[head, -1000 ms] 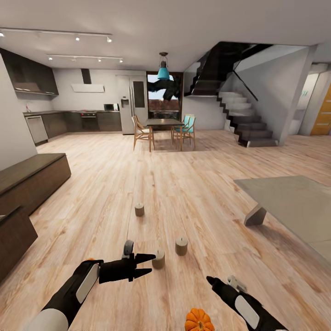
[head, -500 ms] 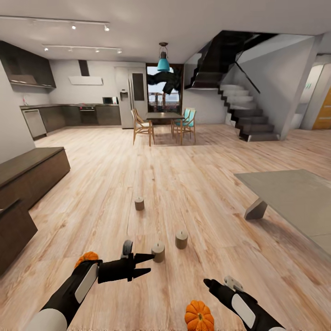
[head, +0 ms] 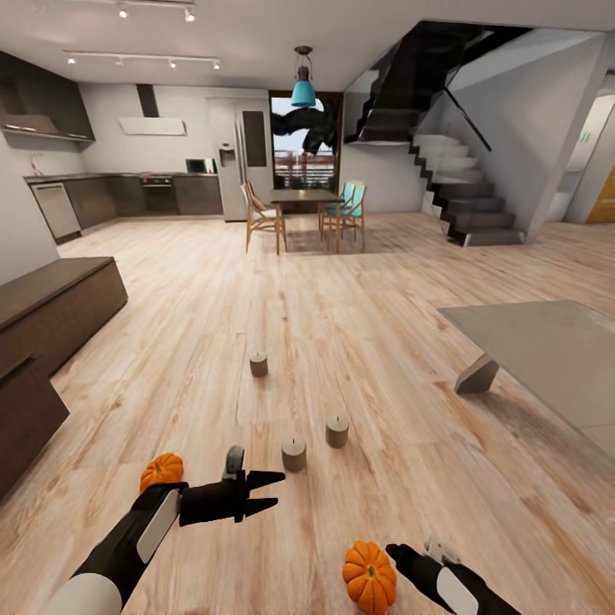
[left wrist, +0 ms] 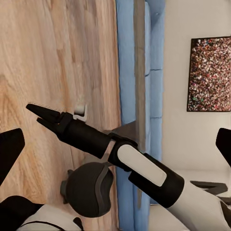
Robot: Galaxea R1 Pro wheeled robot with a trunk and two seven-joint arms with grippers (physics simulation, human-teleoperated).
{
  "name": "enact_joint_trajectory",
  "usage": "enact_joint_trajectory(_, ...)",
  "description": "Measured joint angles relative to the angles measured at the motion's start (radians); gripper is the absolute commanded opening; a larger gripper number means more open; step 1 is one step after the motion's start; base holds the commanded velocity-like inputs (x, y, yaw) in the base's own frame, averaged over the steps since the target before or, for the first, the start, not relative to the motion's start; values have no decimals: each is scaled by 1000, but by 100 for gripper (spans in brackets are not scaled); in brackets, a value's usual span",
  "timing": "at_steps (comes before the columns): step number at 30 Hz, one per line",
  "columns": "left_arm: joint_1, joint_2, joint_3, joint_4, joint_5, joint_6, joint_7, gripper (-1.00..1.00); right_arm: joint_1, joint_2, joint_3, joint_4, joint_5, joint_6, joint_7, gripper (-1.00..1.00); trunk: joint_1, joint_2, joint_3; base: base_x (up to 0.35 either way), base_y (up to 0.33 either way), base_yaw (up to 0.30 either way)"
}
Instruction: Place each of the two pumpkins and all three candles from the living room inside a cabinet in the living room (use any cabinet), then make sure every cabinet is closed, and position the cauldron so it is next to a table in the living room.
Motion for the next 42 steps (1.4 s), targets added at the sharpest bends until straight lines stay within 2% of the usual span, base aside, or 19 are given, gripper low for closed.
enact_joint_trajectory(10, 0, 0, 0, 0, 0, 0, 0, 100, 0, -1, 1, -8, -2, -20, 25, 100, 4, -2, -39, 0, 0, 0)
enact_joint_trajectory(12, 0, 1, 0, 0, 0, 0, 0, 100, 0, -1, 0, -9, -4, -19, 59, 100, 5, -3, -46, 0, 0, 0)
enact_joint_trajectory(15, 0, 1, 0, 0, 0, 0, 0, 100, 0, -5, -2, -11, -7, -6, 156, 100, 7, -4, -58, 0, 0, 0)
enact_joint_trajectory(21, 0, 2, 1, 0, 0, 0, 0, 100, 0, -10, -10, -12, -11, 38, 253, 100, 9, -5, -81, 0, 0, 0)
enact_joint_trajectory(32, 0, 0, 0, 0, 0, 0, 0, 100, 0, -16, -17, -10, -18, 44, 268, 100, 14, -8, -124, 0, 0, 0)
enact_joint_trajectory(36, 0, 0, -1, 0, 0, 0, 0, 100, 0, -35, -19, -11, -65, 38, 278, 100, 16, -8, -139, 0, 0, 0)
enact_joint_trajectory(39, 0, -1, -1, 0, 0, -1, 1, 100, 0, -44, -19, -12, -117, 24, 279, 100, 18, -9, -151, 0, 0, 0)
enact_joint_trajectory(42, 0, -1, -1, 0, 0, -1, 1, 100, 0, -62, -20, -8, -193, -3, 278, 100, 18, -10, -159, 0, 0, 0)
